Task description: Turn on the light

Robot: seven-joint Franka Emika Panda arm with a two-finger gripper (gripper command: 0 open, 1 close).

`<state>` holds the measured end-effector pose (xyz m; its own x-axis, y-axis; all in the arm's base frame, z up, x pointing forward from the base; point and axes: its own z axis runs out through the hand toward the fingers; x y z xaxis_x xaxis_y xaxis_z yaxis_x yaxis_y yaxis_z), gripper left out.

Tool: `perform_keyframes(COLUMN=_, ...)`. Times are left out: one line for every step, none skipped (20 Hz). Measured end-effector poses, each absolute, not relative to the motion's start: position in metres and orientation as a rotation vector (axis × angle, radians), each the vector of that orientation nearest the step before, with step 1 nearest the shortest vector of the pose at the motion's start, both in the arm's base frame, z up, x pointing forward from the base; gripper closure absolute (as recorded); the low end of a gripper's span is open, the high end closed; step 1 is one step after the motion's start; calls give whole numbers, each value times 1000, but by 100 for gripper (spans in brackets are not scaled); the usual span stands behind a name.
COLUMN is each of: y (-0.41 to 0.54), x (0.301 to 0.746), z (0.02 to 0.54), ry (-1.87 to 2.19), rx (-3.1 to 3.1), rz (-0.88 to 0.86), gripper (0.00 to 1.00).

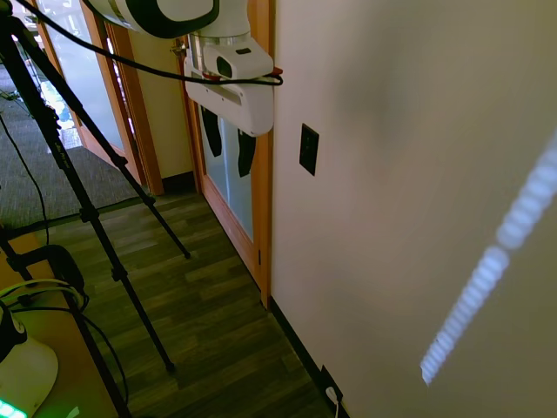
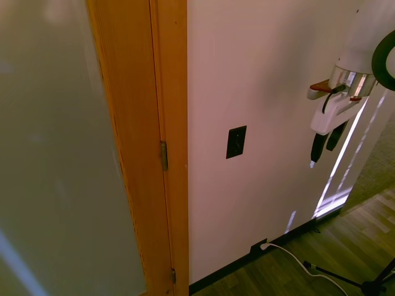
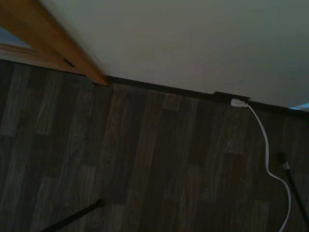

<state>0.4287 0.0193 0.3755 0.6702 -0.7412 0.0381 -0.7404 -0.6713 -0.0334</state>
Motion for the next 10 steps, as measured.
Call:
perform_keyframes(y=19, x=429, z=375, ry=1268, rx=-2858, rz=-73, gripper=0)
perform_keyframes(y=21, x=429, z=374, ry=1267, rx=-2858, rz=-73, gripper=0)
perform_keyframes(y=28, x=432, z=371, ry=1261, rx=-2852, rz=-97, gripper=0)
perform_keyframes(y=40, x=437, z=365, ry=1249, rx=-2839, rz=-135, gripper=0)
perform_keyframes(y=56, x=444, z=355, ry=1239, rx=-2822, rz=-175, gripper=0)
perform_keyframes(y=72, x=450, z=341, ry=1233, rx=-2802, rz=-204, gripper=0)
perform_keyframes(y=86, x=458, z=325, ry=1236, rx=-2776, rz=-232, gripper=0)
perform_keyframes(y=95, x=467, z=311, ry=1244, rx=-2750, rz=-261, gripper=0)
perform_keyframes(y=99, x=479, z=299, ry=1261, rx=-2724, rz=-294, gripper=0)
perform_keyframes(y=99, x=492, z=288, ry=1292, rx=-2692, rz=-329, gripper=0)
